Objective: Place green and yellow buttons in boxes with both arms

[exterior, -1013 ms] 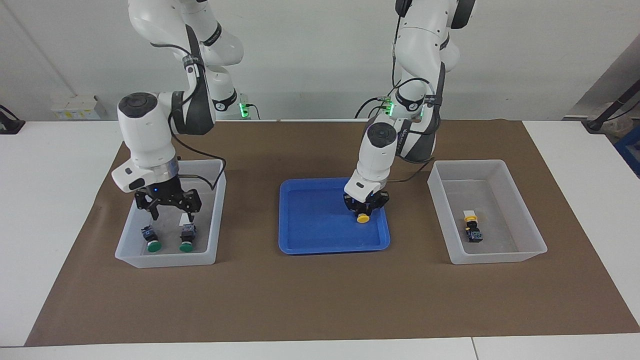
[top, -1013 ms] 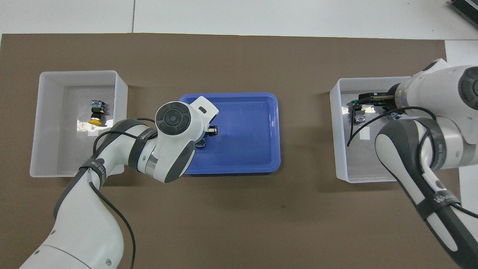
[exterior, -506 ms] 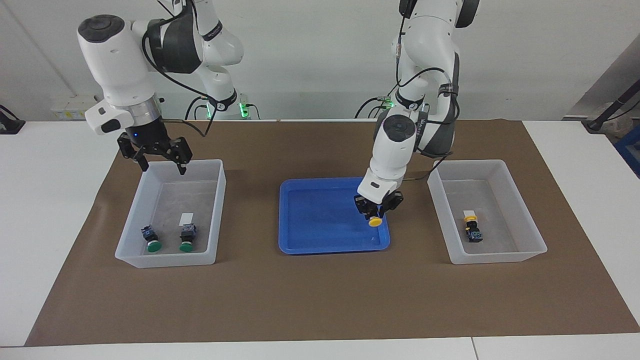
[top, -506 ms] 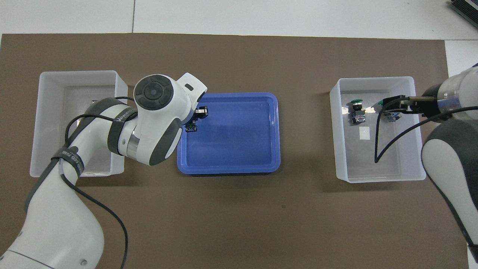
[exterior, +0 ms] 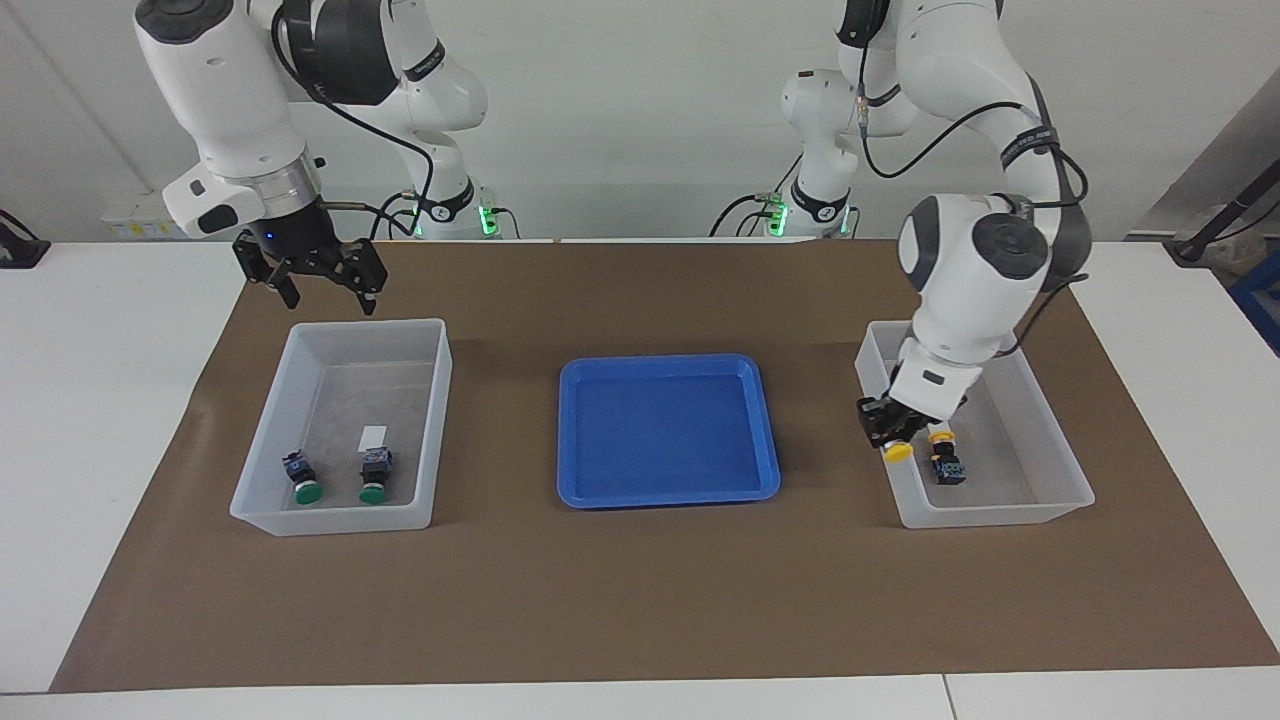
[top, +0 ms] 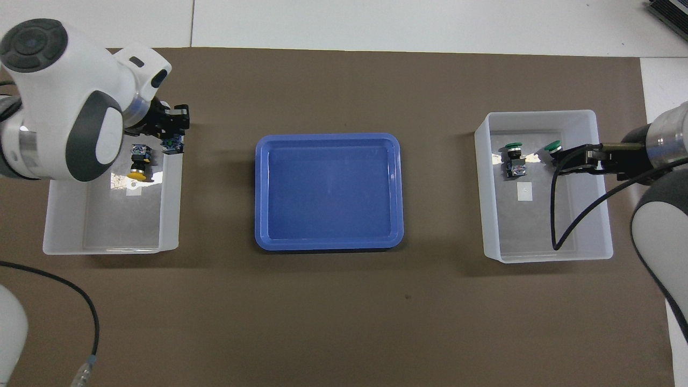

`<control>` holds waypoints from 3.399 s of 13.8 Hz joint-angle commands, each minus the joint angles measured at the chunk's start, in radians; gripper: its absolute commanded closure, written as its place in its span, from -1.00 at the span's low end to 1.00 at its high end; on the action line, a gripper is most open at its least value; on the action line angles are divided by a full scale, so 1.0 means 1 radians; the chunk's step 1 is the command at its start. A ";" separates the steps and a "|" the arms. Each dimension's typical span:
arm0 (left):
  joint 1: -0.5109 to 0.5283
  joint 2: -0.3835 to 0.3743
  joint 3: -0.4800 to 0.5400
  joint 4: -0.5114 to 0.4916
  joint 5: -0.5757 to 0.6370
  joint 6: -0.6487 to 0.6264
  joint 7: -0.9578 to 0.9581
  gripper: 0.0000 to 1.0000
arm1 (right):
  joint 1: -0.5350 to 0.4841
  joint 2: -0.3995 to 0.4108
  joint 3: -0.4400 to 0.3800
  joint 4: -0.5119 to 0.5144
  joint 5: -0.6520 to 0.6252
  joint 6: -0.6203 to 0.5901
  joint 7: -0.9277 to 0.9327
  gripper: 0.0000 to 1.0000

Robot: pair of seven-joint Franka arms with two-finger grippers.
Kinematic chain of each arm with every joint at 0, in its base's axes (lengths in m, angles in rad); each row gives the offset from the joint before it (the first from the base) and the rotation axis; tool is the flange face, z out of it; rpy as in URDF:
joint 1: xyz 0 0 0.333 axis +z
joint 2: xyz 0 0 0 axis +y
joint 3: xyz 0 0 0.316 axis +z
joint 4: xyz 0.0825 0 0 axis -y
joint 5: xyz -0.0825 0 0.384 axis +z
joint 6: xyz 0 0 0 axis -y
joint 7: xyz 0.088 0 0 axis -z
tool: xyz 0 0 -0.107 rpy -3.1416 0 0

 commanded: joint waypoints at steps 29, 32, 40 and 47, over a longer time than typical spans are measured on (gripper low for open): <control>0.112 0.002 -0.005 0.108 0.050 -0.197 0.344 -1.00 | -0.001 -0.009 0.010 0.006 0.067 -0.016 -0.022 -1.00; 0.071 -0.008 -0.022 0.194 0.045 -0.346 0.271 -1.00 | -0.001 -0.009 0.010 0.006 0.067 -0.016 -0.022 -1.00; 0.006 -0.190 -0.026 0.235 0.004 -0.527 0.271 -1.00 | -0.001 -0.009 0.010 0.005 0.067 -0.016 -0.022 -1.00; 0.022 -0.374 -0.022 -0.090 0.007 -0.385 0.323 -1.00 | -0.001 -0.009 0.010 0.005 0.067 -0.016 -0.022 -1.00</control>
